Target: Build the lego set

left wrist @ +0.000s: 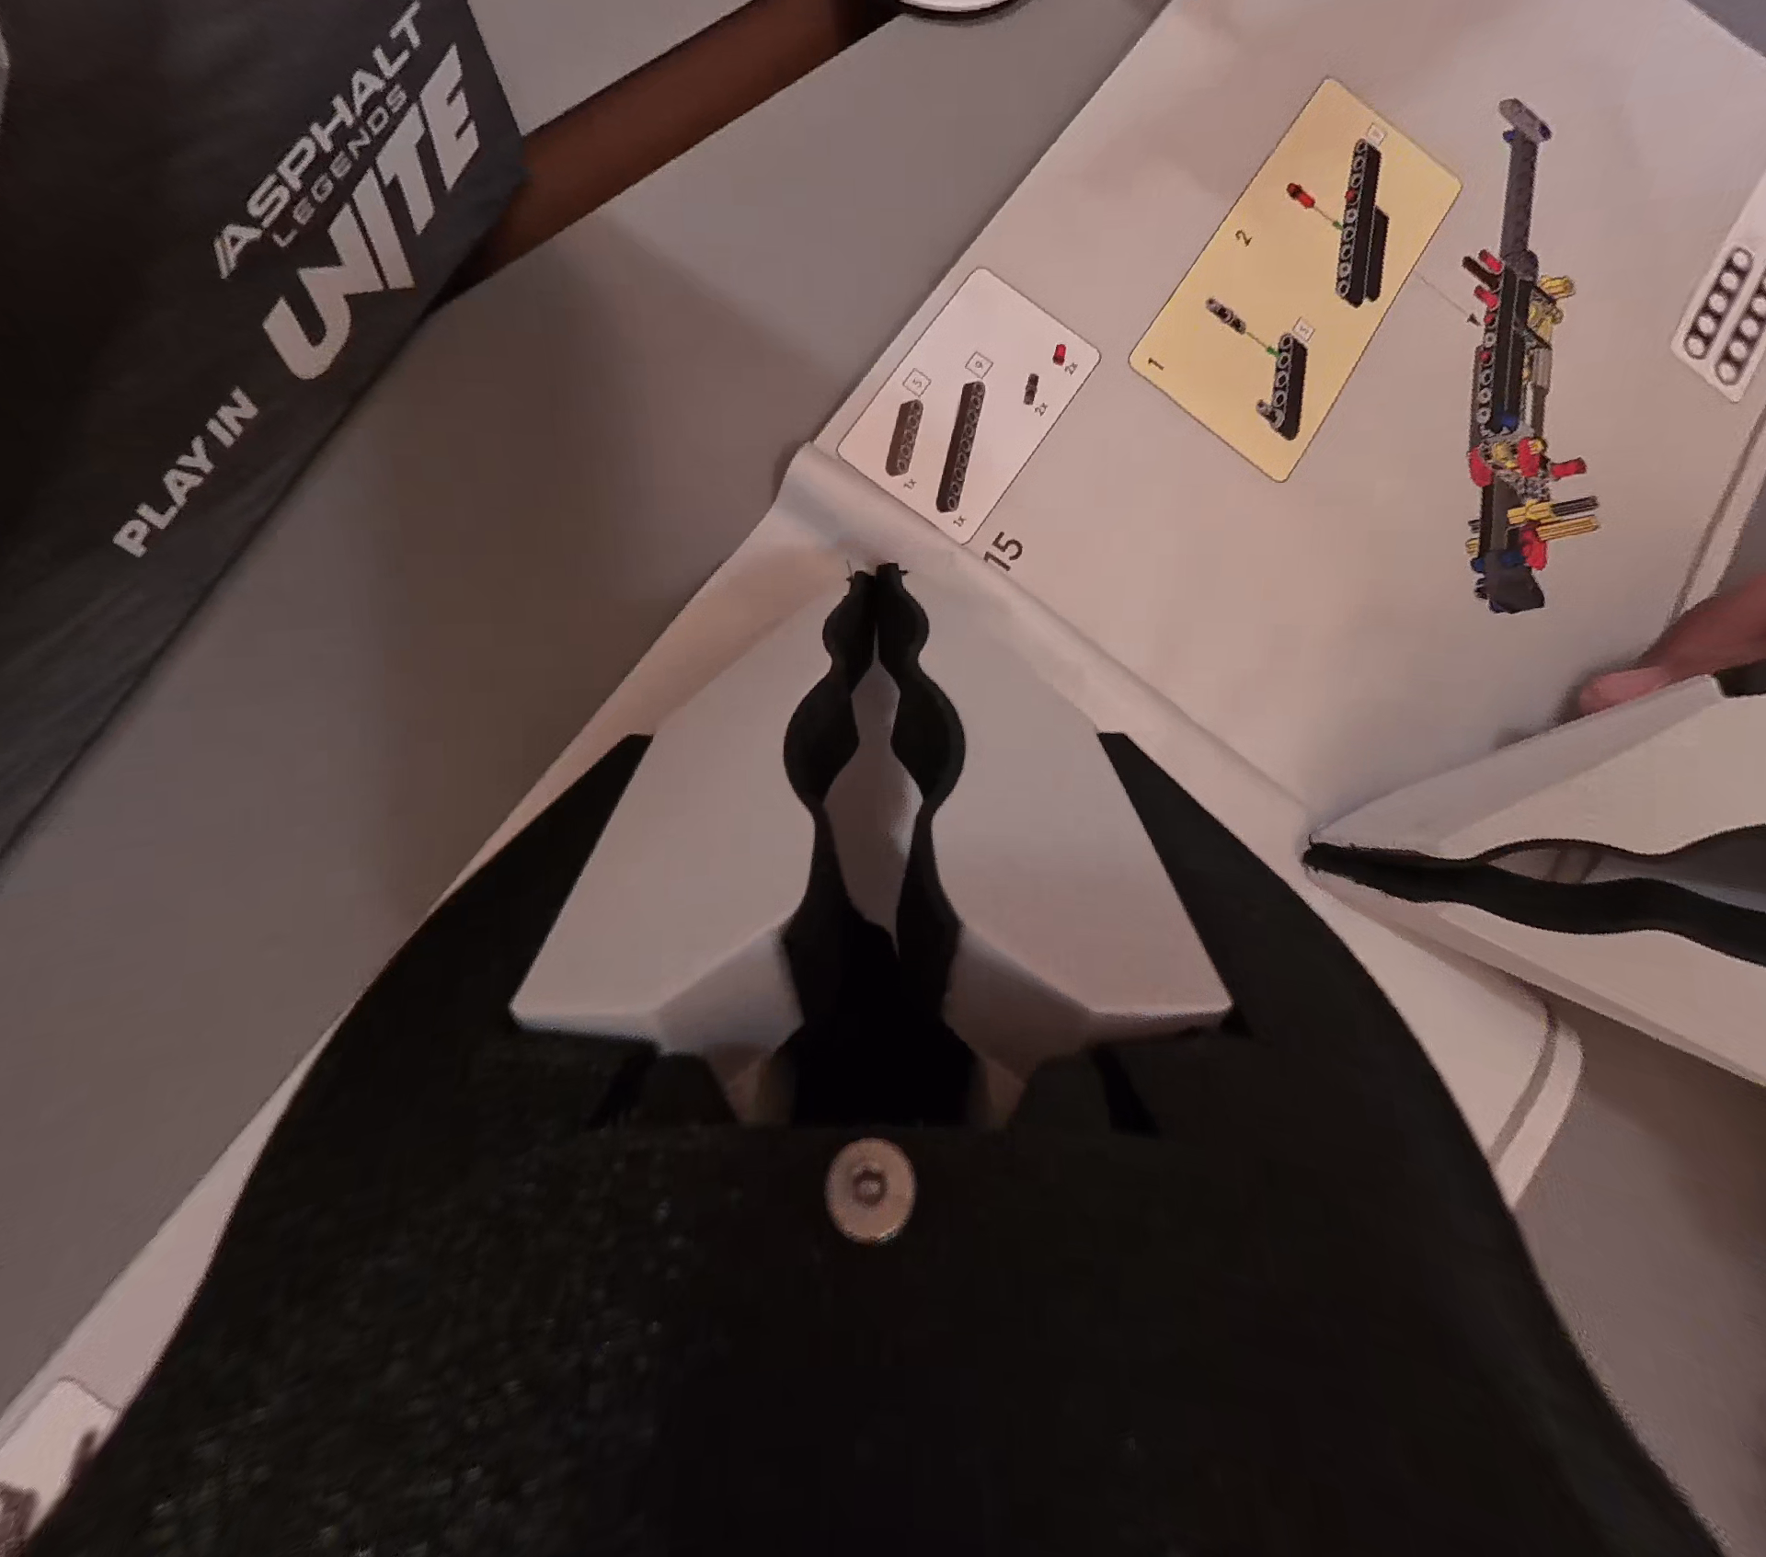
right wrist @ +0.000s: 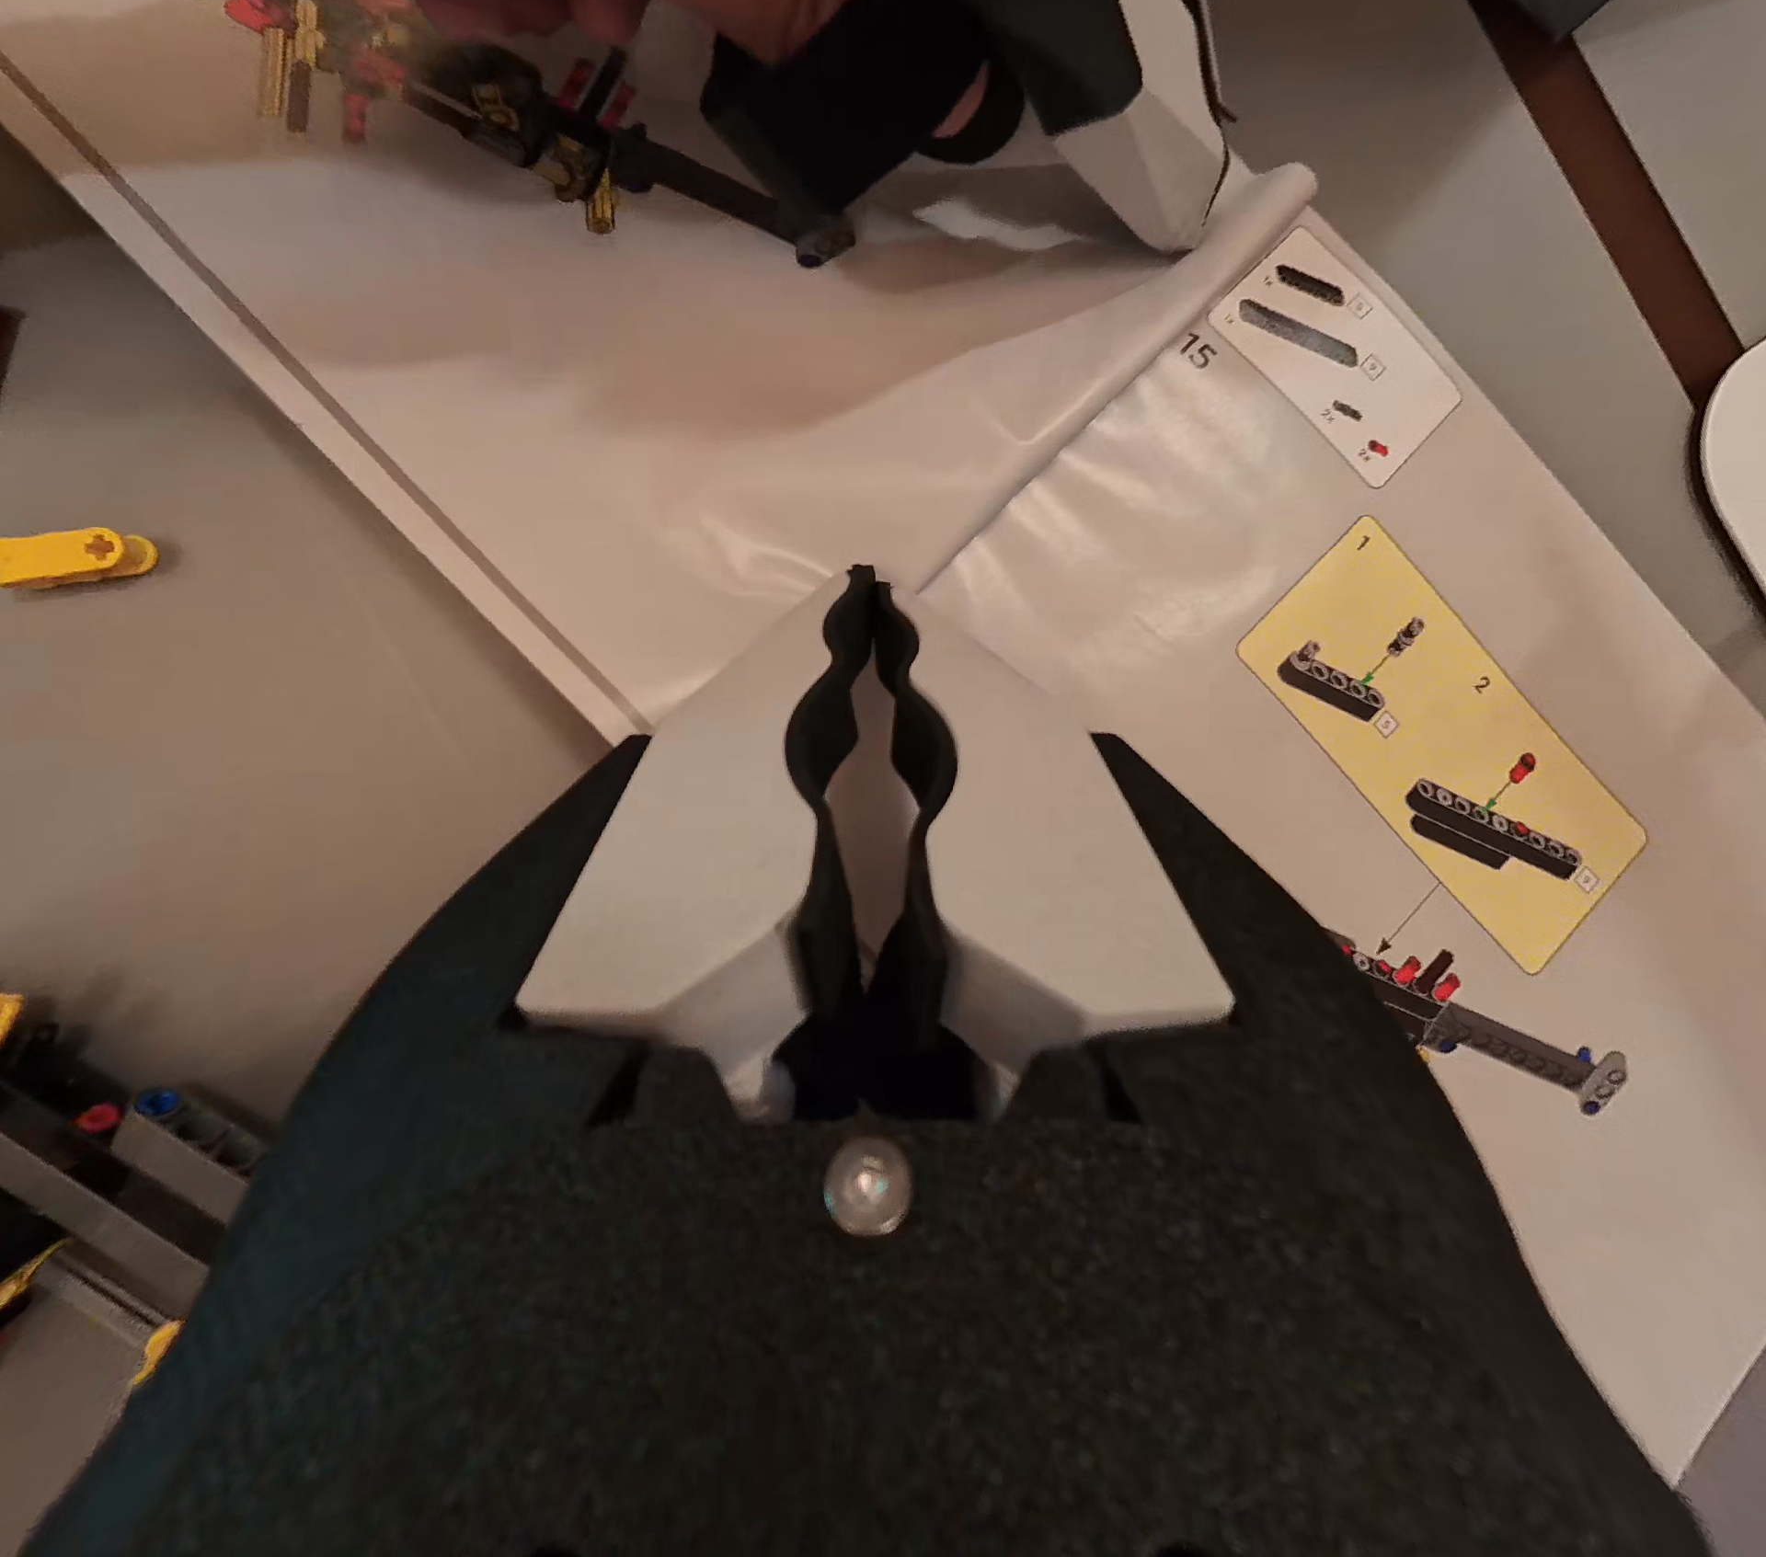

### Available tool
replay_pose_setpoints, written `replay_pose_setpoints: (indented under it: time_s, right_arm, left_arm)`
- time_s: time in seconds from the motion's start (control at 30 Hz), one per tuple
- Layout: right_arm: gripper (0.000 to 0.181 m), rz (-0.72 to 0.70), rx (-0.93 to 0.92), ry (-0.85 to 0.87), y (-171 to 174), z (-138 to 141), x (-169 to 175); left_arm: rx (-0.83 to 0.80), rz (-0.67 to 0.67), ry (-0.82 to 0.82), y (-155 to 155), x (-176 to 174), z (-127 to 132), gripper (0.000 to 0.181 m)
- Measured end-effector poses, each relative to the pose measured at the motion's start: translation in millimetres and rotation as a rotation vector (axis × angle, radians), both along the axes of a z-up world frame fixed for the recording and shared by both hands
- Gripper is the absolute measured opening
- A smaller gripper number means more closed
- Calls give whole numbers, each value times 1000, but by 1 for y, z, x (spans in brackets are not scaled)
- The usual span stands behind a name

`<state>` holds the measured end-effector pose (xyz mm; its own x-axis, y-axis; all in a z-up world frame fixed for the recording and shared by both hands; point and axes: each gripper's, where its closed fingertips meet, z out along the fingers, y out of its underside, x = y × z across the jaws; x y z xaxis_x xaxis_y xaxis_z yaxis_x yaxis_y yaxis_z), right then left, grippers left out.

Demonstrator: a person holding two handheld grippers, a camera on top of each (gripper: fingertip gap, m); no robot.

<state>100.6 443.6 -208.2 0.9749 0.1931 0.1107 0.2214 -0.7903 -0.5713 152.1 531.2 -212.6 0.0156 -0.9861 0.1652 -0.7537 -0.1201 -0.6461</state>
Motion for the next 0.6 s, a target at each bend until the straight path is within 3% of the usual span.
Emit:
replay_pose_setpoints:
  time_s: [0.03,0.2,0.3,0.43,0.6]
  right_arm:
    - [0,-5,5,-8,0,0,1]
    - [0,-42,-5,0,1,1,2]
    - [0,-59,20,30,0,11,1]
    - [1,-76,215,158,-3,59,-15]
    - [18,-126,445,256,-8,92,-35]
  left_arm:
    - [9,2,-10,-1,2,0,0]
    - [37,25,-55,-4,12,3,0]
    - [12,23,-167,-16,-2,35,5]
    - [80,147,-389,-1,-78,101,17]
    - [89,419,-496,52,-190,109,22]
